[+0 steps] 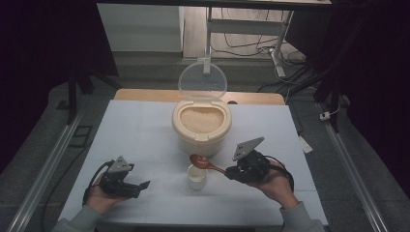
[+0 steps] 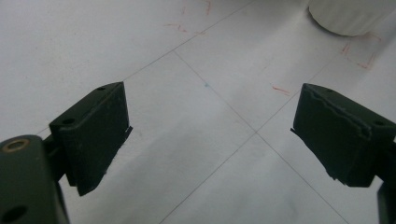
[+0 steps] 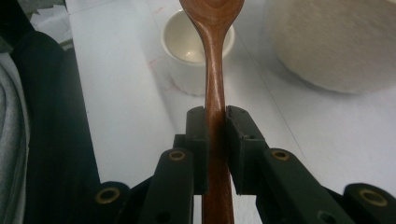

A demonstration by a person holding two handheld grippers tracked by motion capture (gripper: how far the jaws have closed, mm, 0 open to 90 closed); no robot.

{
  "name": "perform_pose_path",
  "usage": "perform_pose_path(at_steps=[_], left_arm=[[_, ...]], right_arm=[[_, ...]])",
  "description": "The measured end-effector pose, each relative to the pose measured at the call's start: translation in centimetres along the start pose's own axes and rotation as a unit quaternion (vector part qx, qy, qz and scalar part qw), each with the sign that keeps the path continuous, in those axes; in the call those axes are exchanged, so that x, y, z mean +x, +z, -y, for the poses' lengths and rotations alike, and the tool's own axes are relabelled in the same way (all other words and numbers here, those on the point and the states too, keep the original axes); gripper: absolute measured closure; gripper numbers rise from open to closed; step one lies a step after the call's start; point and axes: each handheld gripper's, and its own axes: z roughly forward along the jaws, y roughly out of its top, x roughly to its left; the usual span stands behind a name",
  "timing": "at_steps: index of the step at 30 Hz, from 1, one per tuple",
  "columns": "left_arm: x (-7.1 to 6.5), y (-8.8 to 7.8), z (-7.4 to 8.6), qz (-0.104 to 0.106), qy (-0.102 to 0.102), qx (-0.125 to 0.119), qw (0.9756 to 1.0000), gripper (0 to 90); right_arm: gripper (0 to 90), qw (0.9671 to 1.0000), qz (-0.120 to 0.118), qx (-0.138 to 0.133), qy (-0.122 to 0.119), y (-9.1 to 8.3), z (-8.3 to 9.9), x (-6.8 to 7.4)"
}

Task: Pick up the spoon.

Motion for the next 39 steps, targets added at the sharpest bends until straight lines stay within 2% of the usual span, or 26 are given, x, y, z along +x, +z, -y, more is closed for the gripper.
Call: perform_pose_path(at_steps=[8, 19, 22, 25, 27, 32, 33, 34, 35, 39], left_arm=[[0.0, 0.1, 0.0, 0.001, 0.000, 0.002, 1.0000, 10.8], [0.1, -0.1, -0.1, 0.009, 0.000, 0.001, 1.0000, 11.3], [-0.1, -0.5, -0.8, 0.014, 0.004, -0.007, 0.9999, 11.9], [-0.5, -1.4, -2.3, 0.028, 0.019, -0.024, 0.9992, 12.6], [-1.0, -2.0, -3.6, 0.041, 0.030, -0.035, 0.9981, 13.3], [-2.3, -2.8, -6.7, 0.074, 0.067, -0.042, 0.9941, 13.8], [-2.6, -2.8, -7.3, 0.079, 0.076, -0.042, 0.9930, 14.0], [-3.4, -2.7, -8.4, 0.091, 0.091, -0.042, 0.9908, 14.3], [-3.4, -2.7, -8.4, 0.091, 0.091, -0.042, 0.9908, 14.7], [-5.2, -2.0, -10.5, 0.114, 0.122, -0.035, 0.9854, 15.8]], right_arm=[[78.9, 0.9997, -0.015, 0.007, -0.020, 1.5, -1.3, 0.2], [78.9, 0.9992, -0.020, 0.010, -0.033, 1.9, -1.7, 0.5], [78.9, 0.9992, -0.019, 0.012, -0.033, 1.9, -1.7, 0.5], [78.9, 0.9992, -0.019, 0.011, -0.034, 1.9, -1.7, 0.5], [79.0, 0.9991, -0.021, 0.011, -0.037, 2.0, -1.8, 0.6], [78.9, 0.9988, -0.022, 0.012, -0.043, 2.2, -1.9, 0.7], [78.9, 0.9988, -0.022, 0.014, -0.042, 2.2, -1.9, 0.8], [78.9, 0.9987, -0.022, 0.014, -0.044, 2.4, -1.9, 0.8], [78.9, 0.9987, -0.022, 0.014, -0.044, 2.4, -1.9, 0.8], [78.9, 0.9983, -0.024, 0.016, -0.051, 2.5, -2.0, 1.0]])
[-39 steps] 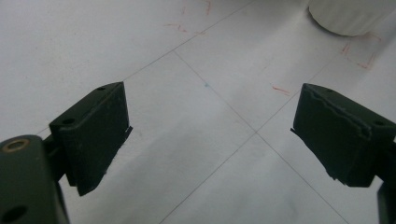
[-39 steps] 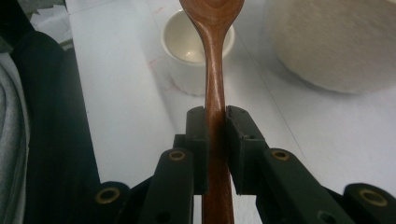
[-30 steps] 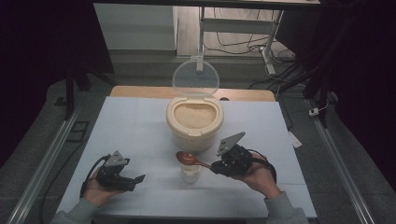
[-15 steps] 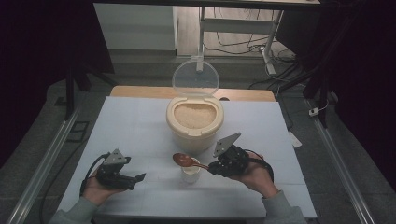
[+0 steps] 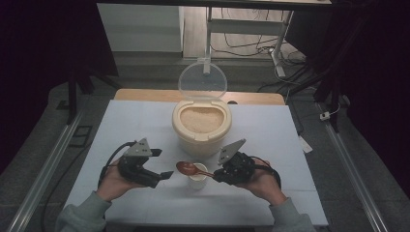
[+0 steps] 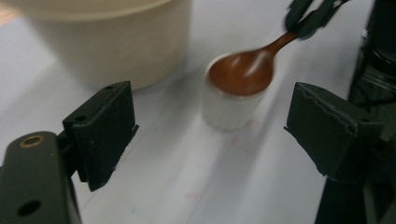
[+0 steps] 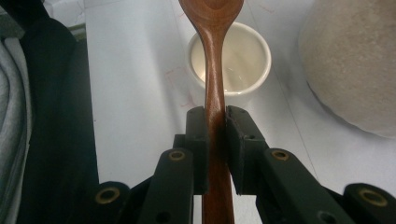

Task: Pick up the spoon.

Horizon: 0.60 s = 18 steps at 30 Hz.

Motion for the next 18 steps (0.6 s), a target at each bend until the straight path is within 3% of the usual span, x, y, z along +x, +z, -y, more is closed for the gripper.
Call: perform_pose_path(at_steps=[5, 9, 13, 18], left_arm=[[-1.2, 2.3, -2.3, 0.024, 0.042, 0.032, 0.9983, 19.7], [-1.8, 4.1, -3.5, 0.047, 0.067, 0.060, 0.9949, 23.4], [-2.1, 5.4, -4.2, 0.074, 0.082, 0.085, 0.9903, 31.2], [-2.1, 6.3, -4.5, 0.097, 0.087, 0.106, 0.9858, 37.8]], right_arm=[[78.9, 0.9999, -0.002, 0.004, -0.011, 0.2, -0.3, 0.4], [78.9, 0.9998, -0.001, 0.005, -0.018, 0.3, -0.4, 0.6], [78.9, 0.9995, -0.002, 0.005, -0.032, 0.5, -0.6, 0.9], [78.9, 0.9987, -0.002, 0.010, -0.050, 0.8, -0.8, 1.2]])
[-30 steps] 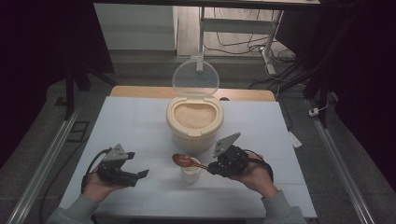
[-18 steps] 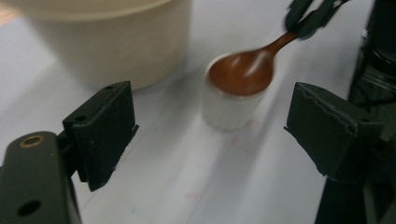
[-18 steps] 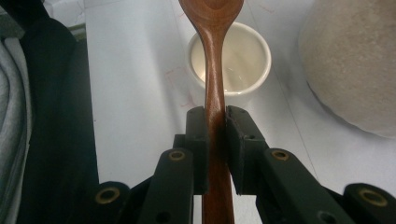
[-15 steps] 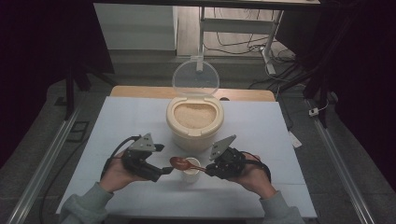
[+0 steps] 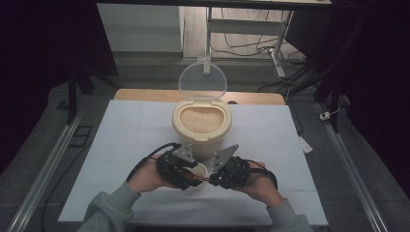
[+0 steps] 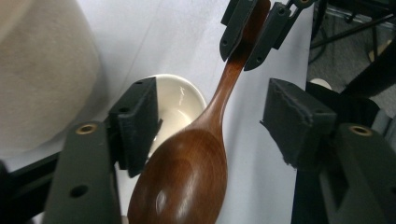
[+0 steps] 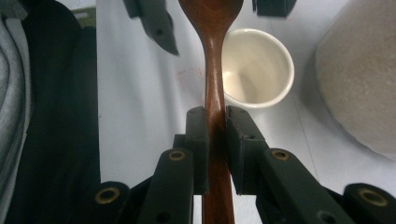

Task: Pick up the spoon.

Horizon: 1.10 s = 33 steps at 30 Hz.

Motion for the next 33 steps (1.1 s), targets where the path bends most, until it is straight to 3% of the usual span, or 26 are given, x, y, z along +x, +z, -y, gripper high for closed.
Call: perform_pose_path(at_steps=[8, 12, 13, 14, 16, 17, 24, 26, 29, 33], left_arm=[[0.1, 1.3, -0.1, 0.032, 0.012, 0.037, 0.9987, 48.2], [-0.1, 1.9, -0.1, 0.042, 0.030, 0.057, 0.9970, 64.7], [-0.1, 2.0, -0.1, 0.045, 0.033, 0.061, 0.9966, 64.7], [-0.1, 2.1, 0.0, 0.047, 0.035, 0.064, 0.9962, 71.3], [-0.1, 2.2, 0.0, 0.057, 0.039, 0.069, 0.9953, 73.8], [-0.2, 2.4, 0.0, 0.064, 0.044, 0.072, 0.9944, 74.9], [-0.4, 2.8, 0.2, 0.075, 0.045, 0.075, 0.9933, 78.6], [-0.3, 2.8, 0.2, 0.077, 0.046, 0.075, 0.9932, 78.6], [-0.3, 2.6, 0.2, 0.063, 0.046, 0.068, 0.9946, 78.9], [-0.2, 2.2, 0.3, 0.047, 0.042, 0.053, 0.9966, 79.1]], right_arm=[[78.9, 0.9998, 0.000, 0.004, -0.021, 0.3, -0.5, 0.6], [78.9, 0.9994, 0.000, 0.004, -0.034, 0.5, -0.7, 1.1], [78.9, 0.9993, -0.001, 0.004, -0.038, 0.5, -0.7, 1.2], [78.9, 0.9986, 0.001, 0.004, -0.052, 0.6, -0.8, 1.3], [78.8, 0.9982, 0.002, 0.002, -0.061, 0.7, -0.8, 1.5], [78.8, 0.9975, 0.000, 0.016, -0.069, 0.6, -0.9, 1.6], [78.7, 0.9958, 0.001, 0.021, -0.089, 1.0, -0.8, 2.0], [78.6, 0.9960, 0.001, 0.021, -0.086, 1.0, -0.8, 2.0], [76.5, 0.9975, 0.003, -0.002, -0.070, 0.9, -0.4, 1.5], [64.7, 0.9984, 0.013, -0.055, -0.011, 0.0, 0.3, 0.4]])
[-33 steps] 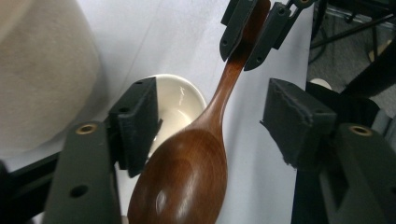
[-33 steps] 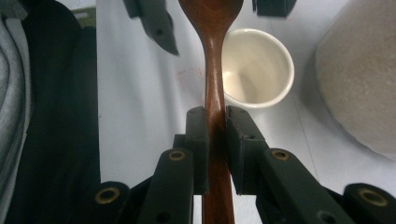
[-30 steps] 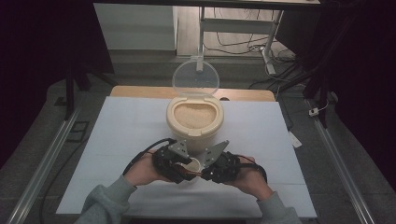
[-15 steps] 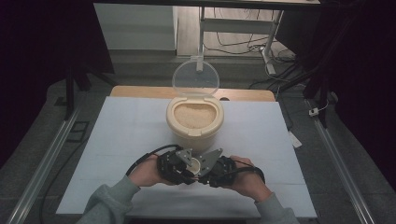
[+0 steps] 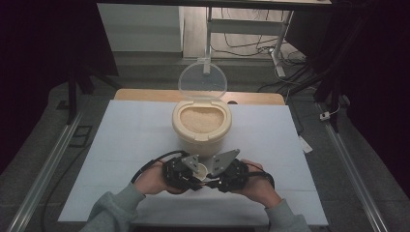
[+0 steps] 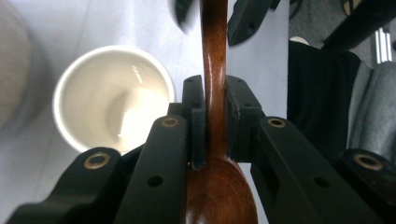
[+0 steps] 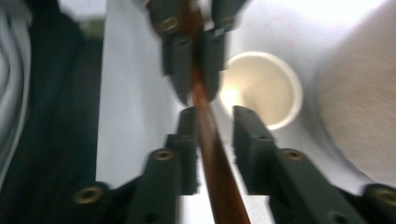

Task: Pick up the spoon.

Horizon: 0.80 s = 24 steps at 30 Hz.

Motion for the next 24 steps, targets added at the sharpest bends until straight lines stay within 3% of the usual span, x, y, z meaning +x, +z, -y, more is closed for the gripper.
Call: perform_pose_path(at_steps=[2, 3, 4, 5, 10, 11, 14, 19, 20, 21, 22, 24], left_arm=[[0.0, -0.2, 0.1, -0.008, -0.003, -0.010, 0.9999, 79.1], [0.0, -0.2, 0.1, -0.008, -0.003, -0.010, 0.9999, 79.1], [0.1, -0.5, 0.1, -0.017, -0.004, -0.018, 0.9997, 79.1], [0.1, -0.5, 0.1, -0.017, -0.004, -0.018, 0.9997, 79.1], [0.2, -1.0, 0.4, -0.037, -0.013, -0.039, 0.9985, 79.2], [0.2, -1.1, 0.4, -0.040, -0.014, -0.042, 0.9982, 79.2], [0.2, -1.3, 0.5, -0.055, -0.018, -0.055, 0.9968, 79.2], [0.3, -1.6, 0.8, -0.075, -0.027, -0.075, 0.9940, 79.2], [0.3, -1.6, 0.8, -0.079, -0.028, -0.079, 0.9933, 79.2], [0.3, -1.6, 0.8, -0.083, -0.029, -0.082, 0.9927, 79.2], [0.2, -1.6, 0.8, -0.087, -0.029, -0.084, 0.9923, 79.2], [0.1, -1.7, 0.9, -0.093, -0.030, -0.090, 0.9911, 79.2]], right_arm=[[57.7, 0.9988, 0.016, -0.030, 0.035, -0.6, 0.4, -0.4], [57.7, 0.9988, 0.016, -0.030, 0.035, -0.6, 0.4, -0.4], [55.2, 0.9959, 0.031, -0.057, 0.063, -1.1, 0.7, -0.7], [53.2, 0.9940, 0.042, -0.068, 0.075, -1.3, 0.8, -0.7], [47.7, 0.9831, 0.084, -0.105, 0.125, -2.3, 1.5, -0.9], [47.7, 0.9831, 0.084, -0.105, 0.125, -2.3, 1.5, -0.9], [45.4, 0.9692, 0.123, -0.125, 0.173, -3.0, 2.3, -1.0], [43.7, 0.9406, 0.153, -0.170, 0.251, -3.8, 3.7, -1.0], [43.5, 0.9360, 0.159, -0.174, 0.261, -3.9, 3.9, -0.9], [43.5, 0.9360, 0.159, -0.174, 0.261, -3.9, 3.9, -0.9], [42.6, 0.9290, 0.170, -0.179, 0.276, -4.1, 4.3, -0.8], [42.9, 0.9224, 0.179, -0.189, 0.285, -4.3, 4.7, -0.6]])
